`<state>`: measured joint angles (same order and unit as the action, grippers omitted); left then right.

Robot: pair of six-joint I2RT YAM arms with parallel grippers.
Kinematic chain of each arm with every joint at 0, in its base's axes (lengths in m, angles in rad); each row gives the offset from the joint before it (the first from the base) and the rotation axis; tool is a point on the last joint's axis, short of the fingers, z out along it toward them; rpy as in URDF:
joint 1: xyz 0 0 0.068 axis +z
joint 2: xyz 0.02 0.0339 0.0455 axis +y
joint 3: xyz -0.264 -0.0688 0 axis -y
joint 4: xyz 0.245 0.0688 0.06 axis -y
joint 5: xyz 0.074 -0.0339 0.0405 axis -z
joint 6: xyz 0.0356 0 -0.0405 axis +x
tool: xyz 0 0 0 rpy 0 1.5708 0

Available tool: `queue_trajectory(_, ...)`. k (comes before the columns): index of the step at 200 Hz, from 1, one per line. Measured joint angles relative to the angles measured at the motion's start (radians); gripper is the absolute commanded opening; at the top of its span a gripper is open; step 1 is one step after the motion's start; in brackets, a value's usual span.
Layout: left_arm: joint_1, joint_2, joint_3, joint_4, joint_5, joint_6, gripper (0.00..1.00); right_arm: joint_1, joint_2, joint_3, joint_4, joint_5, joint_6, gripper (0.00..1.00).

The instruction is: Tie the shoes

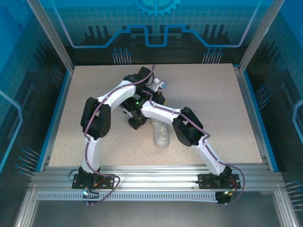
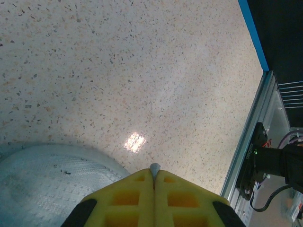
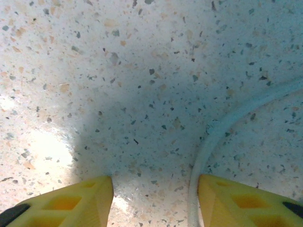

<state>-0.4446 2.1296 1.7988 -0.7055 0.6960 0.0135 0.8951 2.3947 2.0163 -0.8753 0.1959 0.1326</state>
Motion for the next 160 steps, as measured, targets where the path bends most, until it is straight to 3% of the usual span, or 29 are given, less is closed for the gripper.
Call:
queue_trajectory(81, -0.012, 0.000, 0.001, -0.008, -0.012, -0.006, 0.00, 0.001, -0.055, -0.104, 0.077, -0.078, -0.023, 0.08)
queue_trajectory(109, -0.025, 0.000, 0.001, -0.007, -0.020, -0.007, 0.00, 0.014, -0.118, -0.213, 0.145, -0.048, -0.062, 0.00)
queue_trajectory(160, -0.041, -0.027, -0.080, 0.066, -0.027, -0.024, 0.00, 0.054, -0.294, -0.496, 0.276, 0.016, -0.140, 0.00)
